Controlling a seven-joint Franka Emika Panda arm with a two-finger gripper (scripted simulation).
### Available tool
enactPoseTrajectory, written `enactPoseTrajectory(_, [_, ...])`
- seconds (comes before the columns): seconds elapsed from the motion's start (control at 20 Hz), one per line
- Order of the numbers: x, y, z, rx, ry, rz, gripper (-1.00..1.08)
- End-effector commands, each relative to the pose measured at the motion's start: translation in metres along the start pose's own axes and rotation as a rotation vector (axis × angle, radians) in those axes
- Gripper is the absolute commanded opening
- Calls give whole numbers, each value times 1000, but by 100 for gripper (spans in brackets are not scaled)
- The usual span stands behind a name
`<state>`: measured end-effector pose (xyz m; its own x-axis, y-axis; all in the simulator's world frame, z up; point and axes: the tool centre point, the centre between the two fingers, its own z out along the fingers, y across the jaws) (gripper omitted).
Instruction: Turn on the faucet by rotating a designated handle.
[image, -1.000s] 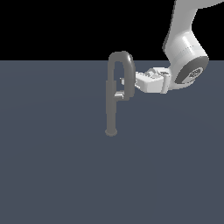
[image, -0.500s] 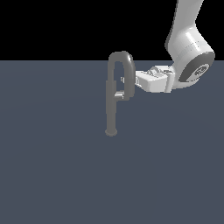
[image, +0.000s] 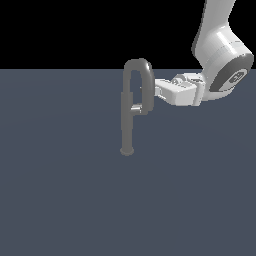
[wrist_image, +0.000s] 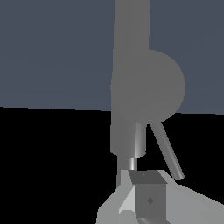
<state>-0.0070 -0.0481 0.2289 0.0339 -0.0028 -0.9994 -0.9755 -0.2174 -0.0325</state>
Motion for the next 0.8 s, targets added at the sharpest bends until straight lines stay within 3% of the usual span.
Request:
enactPoseTrajectory(0.0, [4,9,0,-2,-4,8,-100])
enactPoseTrajectory(0.3, [15,32,0,-5,-10,18,-100])
enactPoseTrajectory(0.4, [4,23,0,-6,-3,-4,-100])
enactPoseTrajectory(0.75, [39,51,0,-5,-10,19,-100])
